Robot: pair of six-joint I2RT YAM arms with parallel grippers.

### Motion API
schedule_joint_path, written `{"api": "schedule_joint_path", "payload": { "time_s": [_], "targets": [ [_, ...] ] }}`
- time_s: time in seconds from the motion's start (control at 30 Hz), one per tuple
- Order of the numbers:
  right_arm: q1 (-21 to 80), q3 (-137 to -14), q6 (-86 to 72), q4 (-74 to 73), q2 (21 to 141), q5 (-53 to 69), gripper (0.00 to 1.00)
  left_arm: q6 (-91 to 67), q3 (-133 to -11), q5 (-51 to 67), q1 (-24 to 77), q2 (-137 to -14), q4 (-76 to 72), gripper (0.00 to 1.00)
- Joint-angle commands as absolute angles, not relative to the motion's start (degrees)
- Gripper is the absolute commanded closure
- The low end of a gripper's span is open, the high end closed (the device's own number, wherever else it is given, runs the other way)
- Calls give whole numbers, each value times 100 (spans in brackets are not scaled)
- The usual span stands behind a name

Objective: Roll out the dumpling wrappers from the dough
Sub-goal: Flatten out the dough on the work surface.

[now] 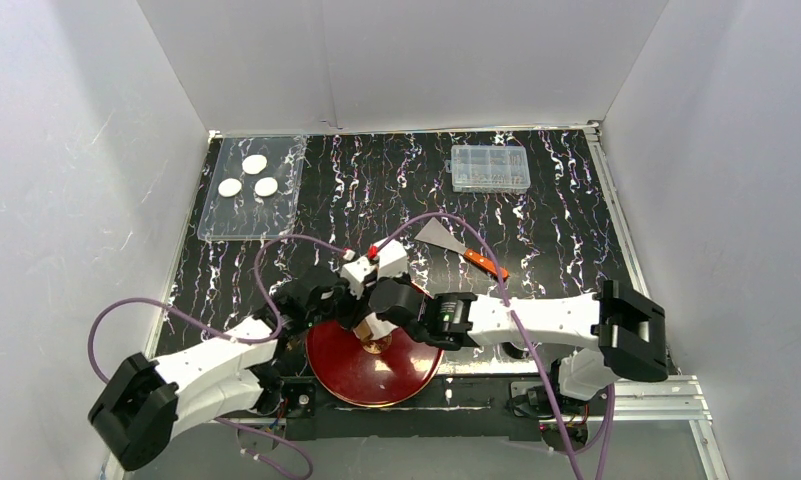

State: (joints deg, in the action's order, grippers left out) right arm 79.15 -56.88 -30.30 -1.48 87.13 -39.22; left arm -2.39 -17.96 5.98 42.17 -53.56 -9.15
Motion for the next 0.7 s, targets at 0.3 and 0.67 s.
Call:
{"api": "schedule_joint_path", "payload": {
  "time_s": [0.3, 0.67],
  "targets": [
    [8490, -5169, -3001, -764, 7860, -2599, 99, 535, -3068, 1283, 4411, -7173, -3545, 100],
    [8808, -5314, -3577, -607, 8878, -1890, 99, 220, -1917, 386, 4502, -6364, -2560, 100]
  ]
}}
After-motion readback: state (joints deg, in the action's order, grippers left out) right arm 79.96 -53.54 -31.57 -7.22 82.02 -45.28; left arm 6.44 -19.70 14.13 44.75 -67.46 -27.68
